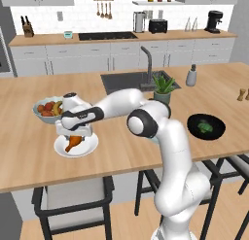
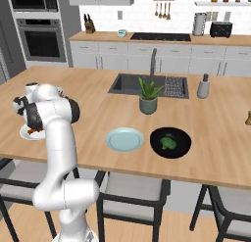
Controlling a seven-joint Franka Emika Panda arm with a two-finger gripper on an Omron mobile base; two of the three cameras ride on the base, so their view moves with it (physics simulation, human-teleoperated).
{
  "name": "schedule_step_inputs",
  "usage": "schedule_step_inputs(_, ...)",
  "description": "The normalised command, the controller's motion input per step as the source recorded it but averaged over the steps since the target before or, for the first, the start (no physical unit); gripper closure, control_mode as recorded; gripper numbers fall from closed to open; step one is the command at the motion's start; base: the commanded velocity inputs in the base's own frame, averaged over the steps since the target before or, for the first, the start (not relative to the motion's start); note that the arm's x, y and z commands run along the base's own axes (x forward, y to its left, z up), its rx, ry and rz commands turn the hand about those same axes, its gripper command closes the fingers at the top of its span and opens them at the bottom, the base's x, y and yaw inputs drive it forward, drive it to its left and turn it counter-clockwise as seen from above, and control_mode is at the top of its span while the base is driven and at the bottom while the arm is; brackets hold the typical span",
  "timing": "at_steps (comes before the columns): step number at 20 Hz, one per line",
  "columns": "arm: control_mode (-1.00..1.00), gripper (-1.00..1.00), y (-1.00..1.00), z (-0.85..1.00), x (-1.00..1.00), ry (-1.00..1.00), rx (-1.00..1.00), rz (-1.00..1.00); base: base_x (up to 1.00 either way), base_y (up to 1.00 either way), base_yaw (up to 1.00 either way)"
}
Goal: Pick the chicken drumstick and broccoli from their plates and place them in the bowl. Then put the bowl in the fridge.
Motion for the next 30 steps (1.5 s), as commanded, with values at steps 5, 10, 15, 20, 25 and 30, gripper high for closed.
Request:
schedule_step_inputs(5,-1.00,1.00,-0.10,-0.05,0.00,-0.02,0.00,0.01,0.00,0.00,0.00)
schedule_step_inputs(10,-1.00,1.00,-0.79,0.64,-0.35,-0.03,0.05,-0.02,0.00,0.00,0.00)
schedule_step_inputs(15,-1.00,1.00,-1.00,0.75,-0.63,-0.01,0.08,-0.12,0.00,0.00,0.00)
schedule_step_inputs(20,-1.00,1.00,-1.00,0.52,-0.43,0.00,0.05,-0.13,0.00,0.00,0.00)
schedule_step_inputs(25,-1.00,1.00,-1.00,0.30,-0.31,0.02,0.03,-0.16,0.00,0.00,0.00)
schedule_step_inputs(30,-1.00,1.00,-1.00,0.19,-0.19,0.04,0.04,-0.17,0.00,0.00,0.00)
